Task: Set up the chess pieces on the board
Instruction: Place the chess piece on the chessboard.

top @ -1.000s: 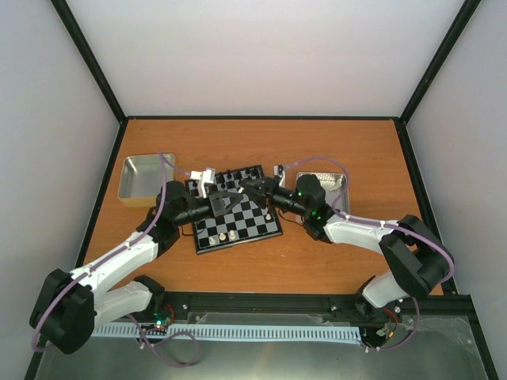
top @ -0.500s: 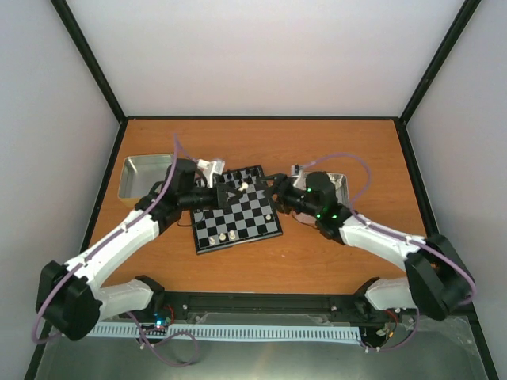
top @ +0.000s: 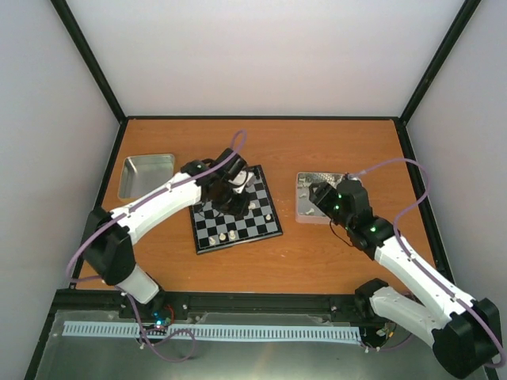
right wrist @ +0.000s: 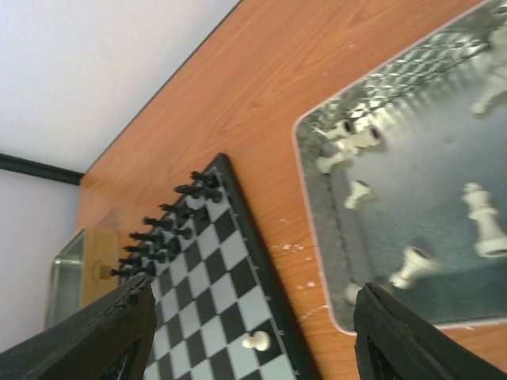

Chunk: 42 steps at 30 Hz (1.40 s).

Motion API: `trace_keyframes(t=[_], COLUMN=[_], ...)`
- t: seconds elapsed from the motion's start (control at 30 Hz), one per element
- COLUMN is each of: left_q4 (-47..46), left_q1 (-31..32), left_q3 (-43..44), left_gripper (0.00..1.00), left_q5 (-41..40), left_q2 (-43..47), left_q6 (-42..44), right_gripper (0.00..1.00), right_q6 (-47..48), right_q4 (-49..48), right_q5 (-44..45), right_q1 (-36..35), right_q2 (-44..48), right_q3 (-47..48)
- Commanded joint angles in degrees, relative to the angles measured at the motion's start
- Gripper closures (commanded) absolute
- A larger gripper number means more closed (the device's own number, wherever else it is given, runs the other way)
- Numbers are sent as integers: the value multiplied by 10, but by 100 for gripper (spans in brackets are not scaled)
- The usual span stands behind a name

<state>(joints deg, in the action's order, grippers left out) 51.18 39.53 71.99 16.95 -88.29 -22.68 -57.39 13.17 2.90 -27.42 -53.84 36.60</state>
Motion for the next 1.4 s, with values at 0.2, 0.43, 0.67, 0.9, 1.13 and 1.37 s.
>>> trace_keyframes(t=[0.2, 0.43, 0.67, 0.9, 1.13, 1.37], left_q4=[226, 241, 267, 265, 256, 251], left_q1=[73, 78, 89, 97, 97, 100], left_q3=[189, 223, 220, 219, 214, 180], left_gripper=[99, 99, 99, 98, 98, 98], left_q5=[-132, -117, -145, -132, -125, -115], left_q2=[-148, -184, -220, -246, -268, -268], left_q6=[44, 46, 28, 30, 39, 44], right_gripper=[31, 31, 31, 31, 31, 31], right_q6=[28, 37, 33, 35, 32, 31], right_q4=[61, 63, 58, 53, 50, 48], right_q5=[75, 74, 68, 64, 65, 65], right_q1=[11, 13, 13, 13, 14, 14], right_q2=[59, 78, 85, 82, 82, 83], right_q3=[-61, -79, -95, -96, -100, -103])
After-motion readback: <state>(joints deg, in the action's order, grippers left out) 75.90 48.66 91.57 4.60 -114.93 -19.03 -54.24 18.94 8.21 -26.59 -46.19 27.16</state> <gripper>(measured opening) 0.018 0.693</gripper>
